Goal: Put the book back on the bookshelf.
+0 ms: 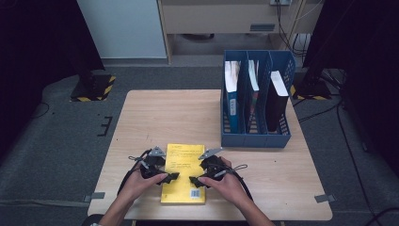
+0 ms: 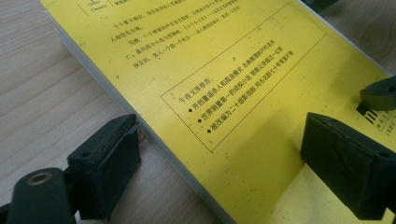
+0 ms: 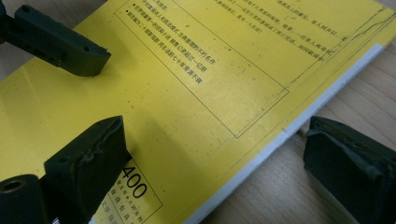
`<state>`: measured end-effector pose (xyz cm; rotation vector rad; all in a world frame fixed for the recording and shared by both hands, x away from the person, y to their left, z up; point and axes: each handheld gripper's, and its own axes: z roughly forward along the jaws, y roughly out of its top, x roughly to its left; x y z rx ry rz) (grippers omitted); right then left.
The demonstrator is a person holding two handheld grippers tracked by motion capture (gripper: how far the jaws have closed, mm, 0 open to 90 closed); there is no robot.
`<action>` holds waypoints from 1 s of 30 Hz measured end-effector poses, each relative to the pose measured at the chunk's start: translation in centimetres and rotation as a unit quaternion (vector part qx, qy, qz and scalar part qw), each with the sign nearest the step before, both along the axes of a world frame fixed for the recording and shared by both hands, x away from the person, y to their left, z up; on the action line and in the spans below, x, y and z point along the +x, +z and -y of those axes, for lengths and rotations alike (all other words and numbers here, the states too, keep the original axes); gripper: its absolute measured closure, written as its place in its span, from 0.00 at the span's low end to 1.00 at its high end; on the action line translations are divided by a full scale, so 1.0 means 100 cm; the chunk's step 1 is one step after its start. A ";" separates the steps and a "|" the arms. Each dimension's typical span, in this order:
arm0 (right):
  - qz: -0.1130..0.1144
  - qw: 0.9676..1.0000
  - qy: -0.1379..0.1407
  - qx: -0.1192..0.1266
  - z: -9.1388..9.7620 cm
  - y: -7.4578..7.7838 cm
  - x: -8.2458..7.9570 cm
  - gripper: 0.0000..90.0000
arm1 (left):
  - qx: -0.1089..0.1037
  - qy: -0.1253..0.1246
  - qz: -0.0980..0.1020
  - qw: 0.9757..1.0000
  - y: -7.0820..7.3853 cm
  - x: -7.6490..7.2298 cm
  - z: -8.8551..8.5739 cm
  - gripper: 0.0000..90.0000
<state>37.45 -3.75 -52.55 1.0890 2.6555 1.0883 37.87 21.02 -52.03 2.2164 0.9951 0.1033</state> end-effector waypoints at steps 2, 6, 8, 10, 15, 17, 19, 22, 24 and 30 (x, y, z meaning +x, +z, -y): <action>0.000 1.000 -0.002 -0.001 0.000 0.000 0.001 0.07 | 0.001 -0.003 -0.001 1.000 0.000 0.004 0.000 0.14; 0.001 1.000 -0.012 0.001 0.000 0.000 0.001 0.07 | -0.002 -0.004 -0.001 1.000 0.000 0.009 0.000 0.15; 0.003 1.000 -0.010 0.001 0.000 -0.001 0.002 0.07 | -0.005 -0.006 0.000 1.000 0.000 0.010 -0.001 0.15; 0.000 1.000 -0.011 0.000 -0.001 0.000 0.003 0.07 | -0.006 -0.004 0.000 1.000 0.000 0.011 -0.002 0.16; 0.001 1.000 -0.012 0.005 -0.004 -0.001 0.007 0.07 | -0.010 0.000 0.001 1.000 -0.001 0.016 -0.007 0.17; 0.001 1.000 -0.011 0.004 -0.005 -0.001 0.008 0.07 | -0.014 0.003 -0.001 1.000 0.000 0.016 -0.009 0.22; 0.001 1.000 -0.009 0.005 -0.004 -0.001 0.008 0.07 | -0.021 0.014 0.002 1.000 0.002 0.016 -0.013 0.29; 0.002 1.000 -0.010 0.005 -0.004 -0.001 0.008 0.07 | -0.027 0.017 0.003 0.999 0.003 0.016 -0.014 0.31; 0.002 1.000 -0.010 0.006 -0.004 -0.001 0.008 0.07 | -0.027 0.017 0.005 0.999 0.005 0.015 -0.014 0.33; 0.008 1.000 -0.007 0.009 -0.003 -0.002 0.008 0.07 | -0.041 0.000 0.006 0.999 0.010 0.011 -0.013 0.36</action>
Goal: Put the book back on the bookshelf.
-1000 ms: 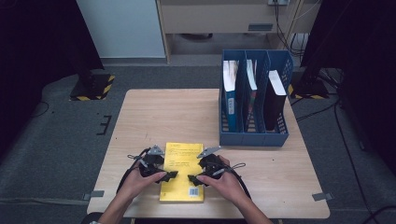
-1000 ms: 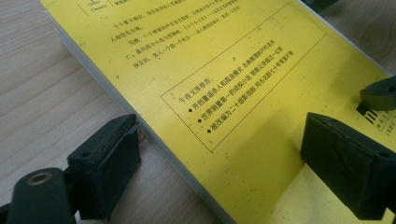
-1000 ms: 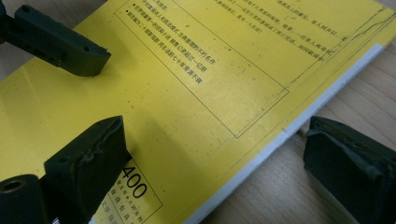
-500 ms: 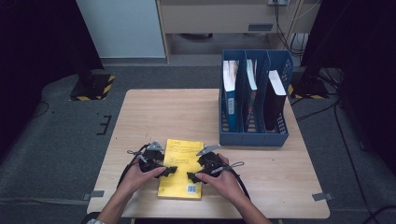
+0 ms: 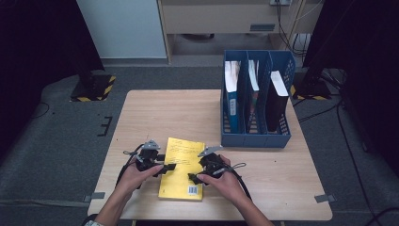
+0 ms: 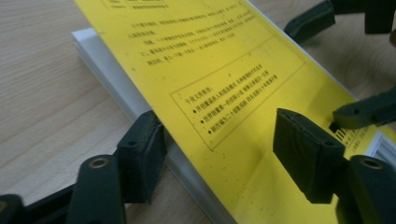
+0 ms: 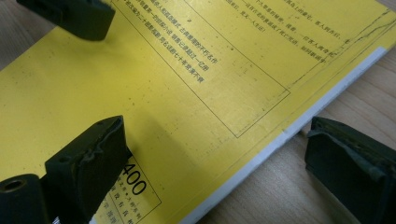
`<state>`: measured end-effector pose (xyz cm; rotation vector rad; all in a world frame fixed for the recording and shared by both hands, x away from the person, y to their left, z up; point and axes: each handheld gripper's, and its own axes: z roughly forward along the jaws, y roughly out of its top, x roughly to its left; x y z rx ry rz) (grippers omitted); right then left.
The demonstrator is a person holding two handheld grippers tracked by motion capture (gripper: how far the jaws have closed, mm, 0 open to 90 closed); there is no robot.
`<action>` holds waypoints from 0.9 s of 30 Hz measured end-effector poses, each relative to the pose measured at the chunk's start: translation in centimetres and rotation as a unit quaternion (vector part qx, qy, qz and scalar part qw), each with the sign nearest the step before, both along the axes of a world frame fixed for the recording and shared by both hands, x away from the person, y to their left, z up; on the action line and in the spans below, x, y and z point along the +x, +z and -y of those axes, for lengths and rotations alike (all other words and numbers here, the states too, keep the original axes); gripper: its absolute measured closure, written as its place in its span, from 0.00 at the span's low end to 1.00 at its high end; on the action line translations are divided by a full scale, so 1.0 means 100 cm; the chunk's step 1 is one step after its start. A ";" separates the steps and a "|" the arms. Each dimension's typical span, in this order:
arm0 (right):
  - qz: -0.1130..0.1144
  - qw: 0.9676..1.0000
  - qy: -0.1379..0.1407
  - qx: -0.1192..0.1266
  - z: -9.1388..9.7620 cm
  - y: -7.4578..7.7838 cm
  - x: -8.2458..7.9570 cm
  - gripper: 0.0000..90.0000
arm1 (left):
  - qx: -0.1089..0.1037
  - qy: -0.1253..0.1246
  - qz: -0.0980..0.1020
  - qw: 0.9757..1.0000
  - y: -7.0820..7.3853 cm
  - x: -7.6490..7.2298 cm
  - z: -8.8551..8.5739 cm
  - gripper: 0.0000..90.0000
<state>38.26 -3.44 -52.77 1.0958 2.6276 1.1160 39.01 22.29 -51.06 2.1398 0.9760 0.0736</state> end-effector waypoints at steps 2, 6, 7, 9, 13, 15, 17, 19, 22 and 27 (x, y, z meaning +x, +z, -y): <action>0.000 1.000 0.000 0.001 0.000 0.000 0.000 0.07 | 0.004 -0.002 0.002 1.000 0.000 0.000 0.001 0.35; 0.000 1.000 0.000 0.002 0.000 0.000 0.000 0.07 | 0.004 -0.024 -0.005 1.000 0.003 -0.005 0.003 0.35; -0.001 1.000 -0.001 0.003 0.000 0.000 0.000 0.07 | 0.004 -0.031 -0.005 0.999 0.003 -0.006 0.005 0.35; -0.001 1.000 -0.001 0.004 0.000 0.000 0.000 0.07 | 0.005 -0.037 -0.005 0.999 0.004 -0.006 0.006 0.35; -0.003 1.000 -0.003 0.007 0.001 0.000 0.000 0.07 | 0.003 -0.041 -0.010 0.999 0.004 -0.001 0.010 0.38; -0.003 1.000 -0.004 0.009 0.001 0.000 0.000 0.07 | 0.000 -0.058 -0.015 0.998 0.006 0.001 0.016 0.38; -0.004 1.000 -0.003 0.011 0.002 0.000 0.000 0.07 | 0.006 -0.064 -0.014 0.998 0.006 0.002 0.019 0.39; -0.005 1.000 -0.002 0.013 0.002 -0.001 0.000 0.06 | 0.015 -0.068 -0.016 0.997 0.005 0.005 0.024 0.40; -0.002 1.000 -0.001 0.012 0.002 -0.001 0.000 0.06 | 0.014 -0.069 -0.016 0.997 0.004 0.006 0.025 0.41; -0.001 1.000 0.002 0.012 0.003 -0.001 0.000 0.06 | 0.011 -0.074 -0.022 0.997 0.004 0.007 0.024 0.43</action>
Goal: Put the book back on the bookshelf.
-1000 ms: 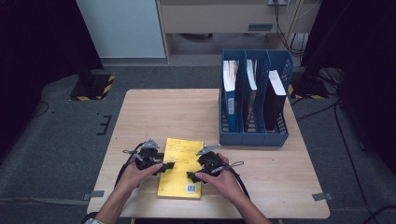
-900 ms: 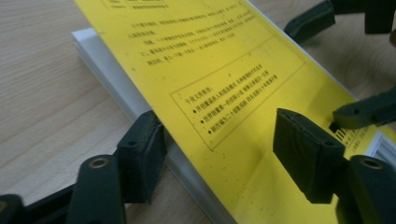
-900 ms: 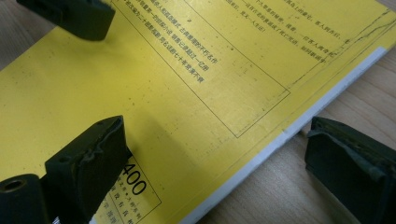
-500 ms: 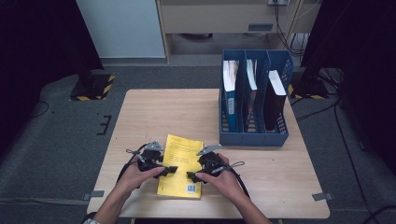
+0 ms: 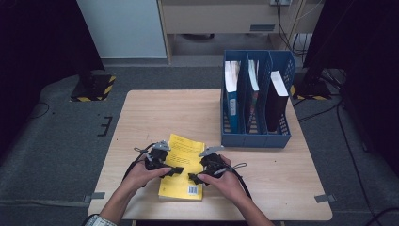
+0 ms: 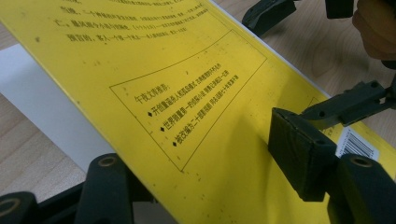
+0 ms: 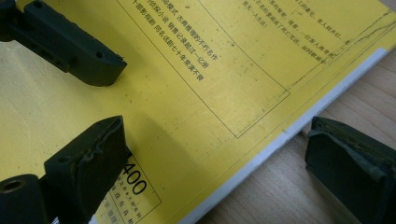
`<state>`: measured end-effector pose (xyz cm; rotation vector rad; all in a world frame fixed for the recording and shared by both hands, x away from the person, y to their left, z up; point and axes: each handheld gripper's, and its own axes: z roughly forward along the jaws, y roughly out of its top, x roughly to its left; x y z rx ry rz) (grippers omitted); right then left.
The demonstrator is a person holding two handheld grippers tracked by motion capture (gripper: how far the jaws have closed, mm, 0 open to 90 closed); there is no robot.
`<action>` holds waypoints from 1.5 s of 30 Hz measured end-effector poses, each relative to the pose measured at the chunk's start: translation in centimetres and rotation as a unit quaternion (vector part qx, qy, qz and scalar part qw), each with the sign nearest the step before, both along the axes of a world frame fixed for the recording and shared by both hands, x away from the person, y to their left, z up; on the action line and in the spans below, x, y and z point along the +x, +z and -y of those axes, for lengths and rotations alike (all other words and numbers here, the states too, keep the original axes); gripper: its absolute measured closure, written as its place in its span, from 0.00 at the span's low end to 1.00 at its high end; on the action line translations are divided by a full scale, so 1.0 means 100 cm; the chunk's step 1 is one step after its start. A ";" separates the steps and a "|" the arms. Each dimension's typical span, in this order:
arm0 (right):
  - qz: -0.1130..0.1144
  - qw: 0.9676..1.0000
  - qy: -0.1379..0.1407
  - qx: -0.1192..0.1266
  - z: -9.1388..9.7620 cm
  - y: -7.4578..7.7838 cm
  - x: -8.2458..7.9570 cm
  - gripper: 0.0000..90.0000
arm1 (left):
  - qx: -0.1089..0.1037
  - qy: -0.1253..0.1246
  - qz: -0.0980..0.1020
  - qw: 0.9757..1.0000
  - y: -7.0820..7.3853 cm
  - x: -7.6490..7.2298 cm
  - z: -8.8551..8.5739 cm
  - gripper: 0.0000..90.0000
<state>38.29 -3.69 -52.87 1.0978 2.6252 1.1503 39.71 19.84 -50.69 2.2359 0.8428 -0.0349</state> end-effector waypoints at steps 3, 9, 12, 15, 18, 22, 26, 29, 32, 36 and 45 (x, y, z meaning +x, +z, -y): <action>0.001 1.000 0.000 0.000 0.000 0.000 0.000 0.06 | 0.001 -0.007 -0.004 1.000 0.001 0.000 0.000 0.44; 0.001 1.000 -0.001 0.001 0.000 0.000 0.000 0.06 | 0.002 -0.019 -0.006 1.000 0.001 -0.002 0.004 0.49; -0.001 1.000 -0.001 0.001 0.000 0.000 0.000 0.06 | 0.001 -0.026 -0.008 1.000 0.001 -0.003 0.006 0.49; 0.001 1.000 0.000 0.002 0.000 0.000 0.000 0.06 | -0.003 -0.023 -0.009 1.000 0.001 -0.002 0.004 0.50; 0.002 1.000 0.001 0.002 0.000 0.000 0.000 0.06 | -0.003 -0.020 -0.007 1.000 0.001 -0.002 0.003 0.54; 0.003 1.000 0.002 0.000 0.000 0.000 -0.001 0.06 | 0.002 -0.021 -0.004 1.000 0.001 -0.002 0.003 0.58; 0.004 1.000 0.003 -0.001 0.000 -0.001 -0.001 0.06 | 0.003 -0.022 -0.007 1.000 0.001 -0.001 0.002 0.59; 0.004 1.000 0.003 -0.001 0.000 -0.001 -0.001 0.06 | 0.007 -0.026 -0.009 1.000 0.002 0.000 0.002 0.59; 0.006 1.000 0.005 0.001 0.000 -0.001 -0.001 0.06 | 0.003 -0.027 -0.015 1.000 0.002 0.003 0.001 0.58; 0.007 1.000 0.007 -0.002 0.000 -0.001 -0.001 0.06 | 0.011 -0.035 -0.013 0.999 0.004 0.005 0.001 0.64; 0.007 1.000 0.010 -0.001 0.001 -0.001 -0.001 0.06 | 0.002 -0.038 -0.016 0.999 0.007 0.006 -0.001 0.79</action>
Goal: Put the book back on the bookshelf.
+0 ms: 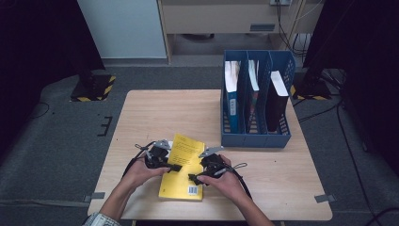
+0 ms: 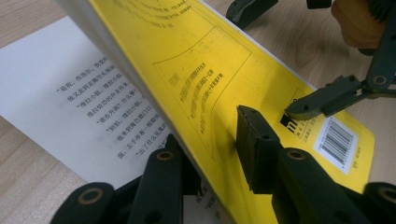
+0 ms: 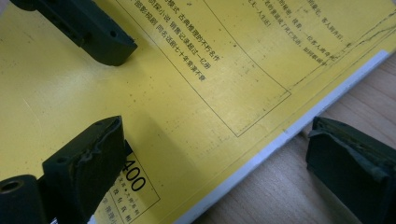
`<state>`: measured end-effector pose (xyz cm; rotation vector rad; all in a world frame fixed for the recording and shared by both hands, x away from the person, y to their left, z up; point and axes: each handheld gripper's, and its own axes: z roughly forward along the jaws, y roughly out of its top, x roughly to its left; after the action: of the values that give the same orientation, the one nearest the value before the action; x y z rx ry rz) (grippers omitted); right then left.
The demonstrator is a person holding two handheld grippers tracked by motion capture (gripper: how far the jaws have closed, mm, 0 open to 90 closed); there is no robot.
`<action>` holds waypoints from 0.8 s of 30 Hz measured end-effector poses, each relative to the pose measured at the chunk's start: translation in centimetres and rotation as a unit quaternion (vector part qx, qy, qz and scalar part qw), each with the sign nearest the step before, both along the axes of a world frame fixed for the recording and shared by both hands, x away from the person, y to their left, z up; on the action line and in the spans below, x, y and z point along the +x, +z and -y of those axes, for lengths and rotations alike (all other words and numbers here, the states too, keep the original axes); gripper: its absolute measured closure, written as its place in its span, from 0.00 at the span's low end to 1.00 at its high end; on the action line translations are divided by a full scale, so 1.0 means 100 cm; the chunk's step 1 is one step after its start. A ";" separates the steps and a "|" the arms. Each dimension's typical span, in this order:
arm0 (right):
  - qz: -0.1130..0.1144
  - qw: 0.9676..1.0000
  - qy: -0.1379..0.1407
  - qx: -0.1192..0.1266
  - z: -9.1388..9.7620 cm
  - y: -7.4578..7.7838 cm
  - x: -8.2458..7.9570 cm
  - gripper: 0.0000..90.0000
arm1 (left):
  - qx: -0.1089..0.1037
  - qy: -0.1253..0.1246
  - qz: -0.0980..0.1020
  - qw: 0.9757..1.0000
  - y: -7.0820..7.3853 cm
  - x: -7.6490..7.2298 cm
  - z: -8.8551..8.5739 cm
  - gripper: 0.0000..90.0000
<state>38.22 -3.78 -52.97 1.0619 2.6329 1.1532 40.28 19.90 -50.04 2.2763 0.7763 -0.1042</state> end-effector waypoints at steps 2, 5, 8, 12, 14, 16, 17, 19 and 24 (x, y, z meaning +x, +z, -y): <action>-0.001 1.000 0.002 -0.001 0.000 0.000 0.000 0.05 | -0.002 0.001 0.002 1.000 0.001 0.000 0.000 0.81; 0.002 1.000 0.005 -0.001 0.001 0.000 0.001 0.05 | -0.006 0.002 0.001 1.000 0.001 0.000 0.000 0.83; 0.002 1.000 0.007 0.000 0.001 0.000 0.001 0.05 | -0.015 0.007 -0.001 1.000 0.001 0.000 -0.001 0.84; 0.001 1.000 0.007 0.000 0.001 0.000 0.001 0.05 | -0.021 0.008 -0.001 1.000 0.003 -0.001 -0.001 0.86; -0.002 1.000 0.007 0.002 0.002 0.000 0.001 0.05 | -0.025 0.009 0.000 1.000 0.004 -0.001 -0.001 0.86; -0.001 1.000 0.006 0.003 0.002 0.000 0.002 0.05 | -0.028 0.010 0.000 1.000 0.005 -0.001 -0.001 0.87; -0.004 1.000 0.005 0.004 0.002 0.000 0.002 0.05 | -0.031 0.010 0.001 0.999 0.006 -0.001 -0.002 0.88; -0.004 1.000 0.004 0.009 0.003 0.000 0.003 0.04 | -0.037 0.013 0.001 0.999 0.007 -0.001 -0.003 0.89; -0.007 1.000 0.005 0.015 0.004 -0.001 0.004 0.04 | -0.043 0.015 0.005 0.999 0.009 -0.001 -0.004 0.91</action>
<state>38.66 -4.22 -53.04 1.0668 2.6416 1.1952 40.18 20.33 -49.09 2.1816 0.7868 -0.1101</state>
